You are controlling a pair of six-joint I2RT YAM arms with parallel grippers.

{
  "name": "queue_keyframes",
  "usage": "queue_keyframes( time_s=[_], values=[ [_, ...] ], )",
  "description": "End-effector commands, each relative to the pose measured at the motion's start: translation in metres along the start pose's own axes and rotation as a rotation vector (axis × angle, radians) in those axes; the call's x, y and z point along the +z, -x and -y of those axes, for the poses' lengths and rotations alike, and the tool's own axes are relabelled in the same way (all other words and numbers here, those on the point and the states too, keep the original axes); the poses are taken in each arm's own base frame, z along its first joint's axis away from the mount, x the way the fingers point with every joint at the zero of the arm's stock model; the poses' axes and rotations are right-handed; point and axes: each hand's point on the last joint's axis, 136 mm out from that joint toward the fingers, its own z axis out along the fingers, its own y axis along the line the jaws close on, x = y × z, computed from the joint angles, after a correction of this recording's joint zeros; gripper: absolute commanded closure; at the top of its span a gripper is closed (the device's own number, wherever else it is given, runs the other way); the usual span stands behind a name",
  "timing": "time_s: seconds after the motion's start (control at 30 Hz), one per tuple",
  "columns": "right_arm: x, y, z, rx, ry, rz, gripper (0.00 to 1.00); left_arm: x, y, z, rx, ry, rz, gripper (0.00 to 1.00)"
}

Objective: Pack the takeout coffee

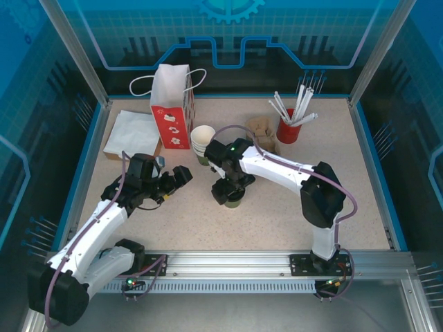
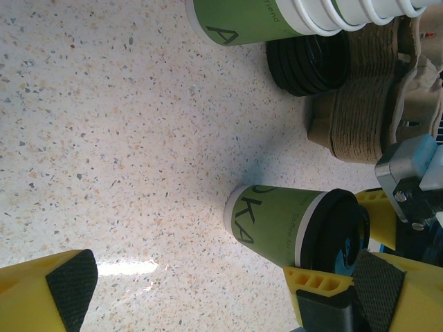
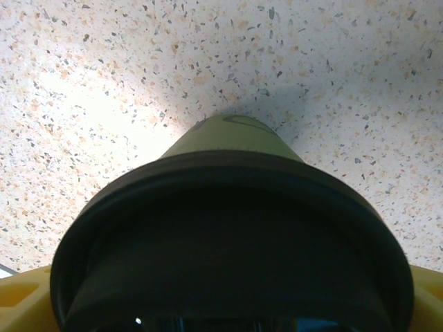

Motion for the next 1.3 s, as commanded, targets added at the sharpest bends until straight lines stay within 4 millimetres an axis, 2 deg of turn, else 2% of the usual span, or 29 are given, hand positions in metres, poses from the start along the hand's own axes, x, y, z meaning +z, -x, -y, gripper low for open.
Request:
queue_keyframes(
  time_s=[0.0, 0.17, 0.27, 0.43, 0.53, 0.83, 0.93, 1.1, 1.27],
  values=[
    [-0.007, -0.018, 0.005, 0.022, -0.004, -0.016, 0.11, 0.000, 0.000, -0.003, 0.017, 0.005, -0.005, 0.01],
    [-0.020, -0.047, 0.034, 0.109, -0.019, -0.022, 0.11, 0.001, 0.002, -0.002, 0.023, 0.008, -0.004, 0.01],
    [-0.025, -0.069, 0.060, 0.189, -0.025, -0.027, 0.11, 0.001, 0.004, 0.000, 0.031, 0.007, 0.001, 0.01],
    [-0.032, -0.103, 0.115, 0.357, -0.027, -0.019, 0.12, -0.001, 0.010, 0.003, 0.051, 0.009, 0.025, 0.01],
    [-0.039, -0.114, 0.149, 0.448, -0.031, 0.009, 0.12, -0.003, 0.012, 0.003, 0.062, 0.018, 0.032, 0.01],
    [-0.050, -0.111, 0.259, 0.658, -0.060, 0.089, 0.12, -0.007, 0.013, 0.008, 0.077, 0.018, 0.029, 0.01],
    [-0.049, -0.107, 0.286, 0.702, -0.059, 0.095, 0.13, -0.008, 0.012, 0.009, 0.076, 0.012, 0.027, 0.01],
    [-0.041, -0.098, 0.309, 0.736, -0.065, 0.078, 0.12, -0.008, 0.011, 0.008, 0.077, 0.012, 0.024, 0.01],
    [-0.031, -0.090, 0.319, 0.730, -0.062, 0.056, 0.12, -0.009, 0.011, 0.008, 0.086, 0.015, 0.027, 0.01]
  ],
)
